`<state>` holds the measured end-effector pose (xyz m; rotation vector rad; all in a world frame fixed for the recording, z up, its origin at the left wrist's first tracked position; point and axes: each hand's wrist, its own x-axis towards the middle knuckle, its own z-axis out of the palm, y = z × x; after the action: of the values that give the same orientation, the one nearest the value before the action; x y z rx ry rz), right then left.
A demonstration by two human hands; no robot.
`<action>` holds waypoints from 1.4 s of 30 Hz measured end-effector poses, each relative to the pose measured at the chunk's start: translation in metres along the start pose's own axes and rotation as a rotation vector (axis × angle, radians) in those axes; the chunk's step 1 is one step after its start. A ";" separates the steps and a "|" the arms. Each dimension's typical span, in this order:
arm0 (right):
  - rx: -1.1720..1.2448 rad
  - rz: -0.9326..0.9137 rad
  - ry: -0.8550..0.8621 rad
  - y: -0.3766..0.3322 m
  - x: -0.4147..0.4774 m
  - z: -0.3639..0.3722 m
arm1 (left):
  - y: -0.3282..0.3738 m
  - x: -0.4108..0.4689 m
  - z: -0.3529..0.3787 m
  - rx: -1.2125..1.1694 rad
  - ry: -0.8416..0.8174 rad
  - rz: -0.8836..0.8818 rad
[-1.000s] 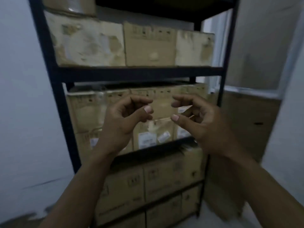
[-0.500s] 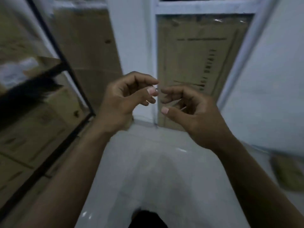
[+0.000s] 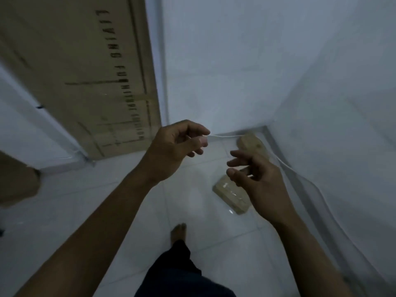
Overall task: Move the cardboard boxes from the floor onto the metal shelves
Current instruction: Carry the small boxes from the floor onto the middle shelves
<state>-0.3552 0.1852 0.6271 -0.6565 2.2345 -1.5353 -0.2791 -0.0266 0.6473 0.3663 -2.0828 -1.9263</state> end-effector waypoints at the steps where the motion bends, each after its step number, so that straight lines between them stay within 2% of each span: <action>1: 0.001 0.047 0.037 0.016 0.010 -0.013 | -0.013 0.022 0.012 -0.020 -0.023 -0.039; 5: -0.080 0.216 0.100 0.083 0.037 -0.057 | -0.076 0.088 0.065 -0.071 -0.082 -0.224; 10: -0.166 0.344 0.063 0.191 0.073 -0.094 | -0.176 0.131 0.129 -0.024 -0.108 -0.485; 14: -0.224 0.423 -0.055 0.302 0.107 -0.115 | -0.271 0.150 0.178 0.047 -0.076 -0.697; 19: -0.300 0.468 -0.207 0.460 0.146 -0.129 | -0.404 0.166 0.235 0.117 -0.017 -0.873; 29: -0.619 0.437 -0.560 0.718 0.195 -0.081 | -0.664 0.187 0.330 -0.032 0.079 -1.218; 36: -0.934 0.360 -0.699 0.829 0.213 -0.022 | -0.762 0.192 0.364 -0.229 0.209 -1.369; 39: -1.038 0.350 -0.660 0.841 0.210 -0.006 | -0.775 0.189 0.369 -0.286 0.204 -1.368; 42: -1.039 0.392 -0.631 0.827 0.212 -0.003 | -0.766 0.183 0.365 -0.315 0.181 -1.360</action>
<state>-0.6776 0.3221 -0.1509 -0.7383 2.2866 0.1229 -0.5875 0.1830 -0.1360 2.1612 -1.3437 -2.5595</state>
